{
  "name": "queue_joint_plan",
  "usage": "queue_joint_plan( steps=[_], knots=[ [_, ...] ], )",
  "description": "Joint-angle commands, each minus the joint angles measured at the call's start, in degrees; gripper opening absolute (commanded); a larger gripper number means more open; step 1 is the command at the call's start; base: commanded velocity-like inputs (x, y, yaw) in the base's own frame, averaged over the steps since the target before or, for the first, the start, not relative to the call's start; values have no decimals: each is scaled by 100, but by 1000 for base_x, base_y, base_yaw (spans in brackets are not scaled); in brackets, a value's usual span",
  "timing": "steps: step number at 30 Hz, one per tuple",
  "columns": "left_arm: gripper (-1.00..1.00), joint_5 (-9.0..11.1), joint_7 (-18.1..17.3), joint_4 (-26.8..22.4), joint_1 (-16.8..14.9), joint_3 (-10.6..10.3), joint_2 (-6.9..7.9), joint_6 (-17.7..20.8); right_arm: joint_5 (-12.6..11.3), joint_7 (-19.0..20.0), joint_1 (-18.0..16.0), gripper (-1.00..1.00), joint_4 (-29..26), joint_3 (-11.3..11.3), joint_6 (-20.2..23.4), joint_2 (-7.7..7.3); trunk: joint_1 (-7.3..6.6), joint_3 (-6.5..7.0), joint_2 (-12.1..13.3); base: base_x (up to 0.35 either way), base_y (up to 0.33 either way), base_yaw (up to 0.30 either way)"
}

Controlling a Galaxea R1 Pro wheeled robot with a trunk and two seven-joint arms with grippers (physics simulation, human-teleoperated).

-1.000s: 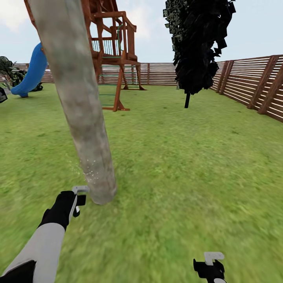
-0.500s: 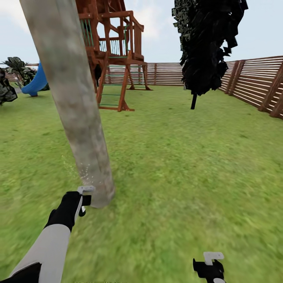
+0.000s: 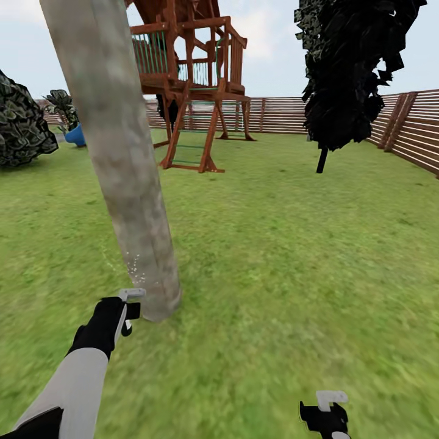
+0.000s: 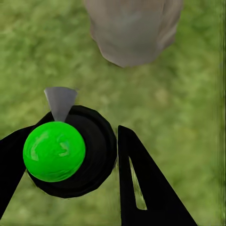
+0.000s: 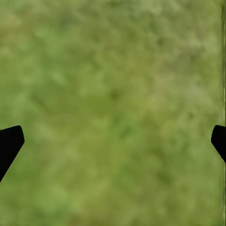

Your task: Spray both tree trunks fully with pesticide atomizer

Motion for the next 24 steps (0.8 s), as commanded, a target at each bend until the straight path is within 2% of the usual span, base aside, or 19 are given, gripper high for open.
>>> queue_joint_plan(
  steps=[1, 5, 18, 24],
  knots=[
    [-100, -45, -30, -11, -3, 28, -8, 21, -16, -24, -3, 100, 6, 44, -11, -3, 1, -5, -2, 184, -230, 3],
    [-100, -57, -29, -11, -4, 27, -13, 21, -16, -24, -3, 100, 4, 40, -6, -5, 1, -5, -2, 138, -245, 1],
    [-100, -71, -29, -11, 1, 33, -14, 22, -14, -24, -3, 100, 2, 49, 6, 11, 1, -5, -2, 5, -276, 1],
    [-100, -63, -29, -11, 1, 53, 4, 28, -9, -24, -3, 100, 3, 49, 6, 21, 1, -5, -2, 22, -278, 210]
  ],
)
